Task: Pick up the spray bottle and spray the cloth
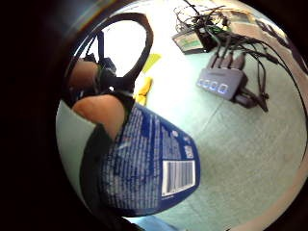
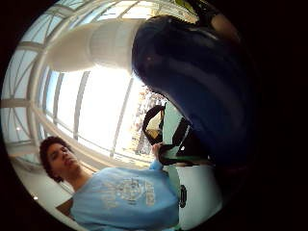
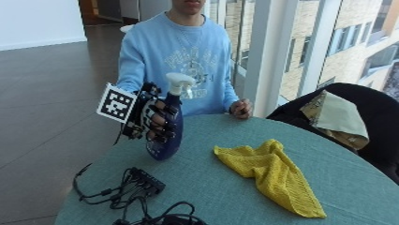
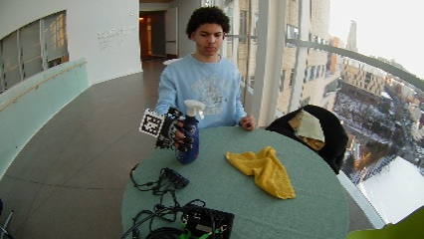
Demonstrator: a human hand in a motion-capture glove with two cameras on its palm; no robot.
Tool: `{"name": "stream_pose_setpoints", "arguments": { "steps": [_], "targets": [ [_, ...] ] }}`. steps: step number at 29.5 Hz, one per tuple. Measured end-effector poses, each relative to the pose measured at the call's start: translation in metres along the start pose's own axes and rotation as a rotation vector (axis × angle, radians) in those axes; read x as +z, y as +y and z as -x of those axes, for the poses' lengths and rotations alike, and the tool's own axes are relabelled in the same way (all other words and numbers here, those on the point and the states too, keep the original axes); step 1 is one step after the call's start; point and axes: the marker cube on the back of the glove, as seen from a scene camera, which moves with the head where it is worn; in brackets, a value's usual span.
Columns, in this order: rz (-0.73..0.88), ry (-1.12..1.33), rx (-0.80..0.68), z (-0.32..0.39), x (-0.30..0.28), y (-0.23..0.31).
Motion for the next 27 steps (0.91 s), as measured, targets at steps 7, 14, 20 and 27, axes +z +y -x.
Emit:
{"name": "stream_pose_setpoints", "arguments": {
  "steps": [7, 14, 20, 27],
  "targets": [
    [0.203, 0.146, 0.002, 0.022, 0.011, -0.030],
    [0.384, 0.274, 0.048, 0.036, 0.022, -0.063],
    [0.531, 0.371, 0.097, 0.040, 0.033, -0.081],
    [0.608, 0.396, 0.127, 0.047, 0.046, -0.092]
  ]
}}
